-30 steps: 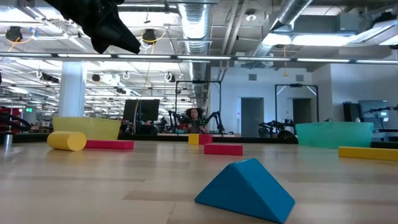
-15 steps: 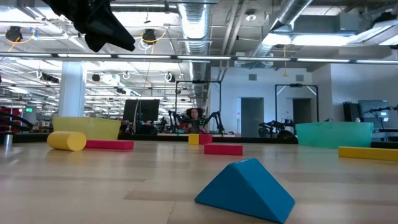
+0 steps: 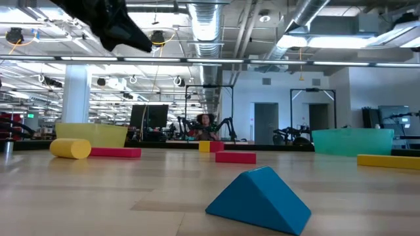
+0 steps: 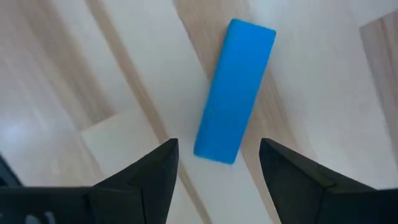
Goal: Sort & place blocks by color
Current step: Put the blue rectangle wooden block into the green bin
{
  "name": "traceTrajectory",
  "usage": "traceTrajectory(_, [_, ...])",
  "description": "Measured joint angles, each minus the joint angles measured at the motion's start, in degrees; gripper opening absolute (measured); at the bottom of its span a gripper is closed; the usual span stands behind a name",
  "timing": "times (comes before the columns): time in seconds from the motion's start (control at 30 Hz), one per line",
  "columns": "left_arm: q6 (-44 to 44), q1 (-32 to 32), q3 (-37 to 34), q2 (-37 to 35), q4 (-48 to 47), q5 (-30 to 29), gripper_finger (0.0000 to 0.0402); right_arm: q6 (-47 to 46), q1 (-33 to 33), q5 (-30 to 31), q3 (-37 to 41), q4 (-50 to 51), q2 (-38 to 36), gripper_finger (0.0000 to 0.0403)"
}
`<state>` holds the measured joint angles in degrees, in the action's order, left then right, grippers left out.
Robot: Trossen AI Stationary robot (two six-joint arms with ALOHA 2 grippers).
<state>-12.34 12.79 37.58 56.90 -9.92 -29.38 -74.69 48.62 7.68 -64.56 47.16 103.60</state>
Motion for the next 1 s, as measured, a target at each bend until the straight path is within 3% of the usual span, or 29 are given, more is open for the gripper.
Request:
traceTrajectory(0.17, [0.1,-1.1,0.0,3.8,3.4,3.2,0.0112,-0.5,-2.1,-1.5,4.0,-8.9,0.0,0.0250])
traceTrajectory(0.33, [-1.0,-1.1,0.0,6.0,2.8,3.2,0.0112,-4.4,-4.1,-2.4,4.8,-8.5,-0.2,0.0237])
traceTrajectory(0.43, [0.3,-1.1,0.0,6.1,2.9,3.2,0.0112,-4.8,-5.7,-4.9,4.8,-6.2,-0.2,0.0195])
traceTrajectory(0.6, [2.3,-2.8,0.0,4.9,3.4,4.3,0.0112,-4.2,-9.6,-8.3,4.8,-6.5,-0.3,0.0070])
traceTrajectory(0.7, [0.9,-4.0,0.0,3.7,2.6,6.8,0.0112,-0.6,-13.3,-9.3,4.7,-8.5,-1.4,0.0069])
traceTrajectory(0.87, [0.9,-5.2,0.0,1.2,2.6,7.5,0.0112,3.3,-21.8,-1.0,-0.6,-0.5,-3.3,0.0069])
traceTrajectory(1.0, [-0.8,-5.6,0.0,-0.7,-0.5,3.7,0.0112,7.3,-28.4,5.1,-3.6,9.4,-5.7,0.0069])
